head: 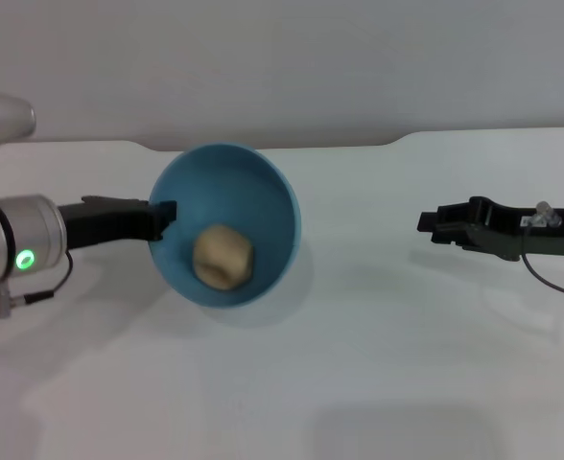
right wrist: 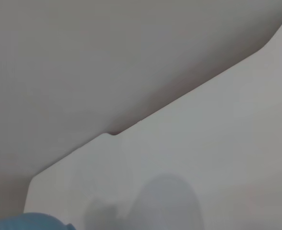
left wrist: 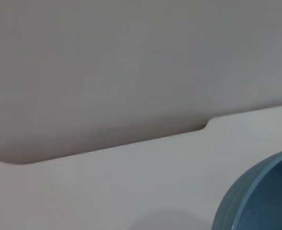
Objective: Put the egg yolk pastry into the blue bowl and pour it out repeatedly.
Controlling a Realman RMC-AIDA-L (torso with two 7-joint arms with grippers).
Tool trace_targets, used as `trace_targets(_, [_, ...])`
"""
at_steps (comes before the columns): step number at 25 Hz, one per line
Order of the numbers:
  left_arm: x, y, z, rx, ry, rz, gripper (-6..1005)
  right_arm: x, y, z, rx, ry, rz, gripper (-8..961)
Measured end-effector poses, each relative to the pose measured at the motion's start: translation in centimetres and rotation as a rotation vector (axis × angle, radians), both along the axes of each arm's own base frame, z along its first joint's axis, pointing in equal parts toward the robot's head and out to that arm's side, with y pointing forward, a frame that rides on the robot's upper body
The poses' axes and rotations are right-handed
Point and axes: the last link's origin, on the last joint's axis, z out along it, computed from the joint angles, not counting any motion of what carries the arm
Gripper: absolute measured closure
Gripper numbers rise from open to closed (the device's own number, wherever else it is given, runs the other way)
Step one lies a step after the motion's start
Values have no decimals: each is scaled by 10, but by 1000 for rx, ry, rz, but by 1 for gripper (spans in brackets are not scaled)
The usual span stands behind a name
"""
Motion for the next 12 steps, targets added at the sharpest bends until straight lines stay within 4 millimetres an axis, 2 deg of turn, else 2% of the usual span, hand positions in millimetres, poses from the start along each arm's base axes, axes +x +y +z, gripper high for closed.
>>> trace_targets(4, [1, -7, -12, 3, 12, -20, 1001, 0, 2, -3, -5, -1, -4, 698])
trace_targets(7, [6, -15, -28, 13, 35, -51, 1001, 2, 2, -5, -6, -2, -10, 697])
trace_targets(12, [15, -30, -38, 89, 60, -107, 1001, 4, 3, -6, -3, -5, -18, 696])
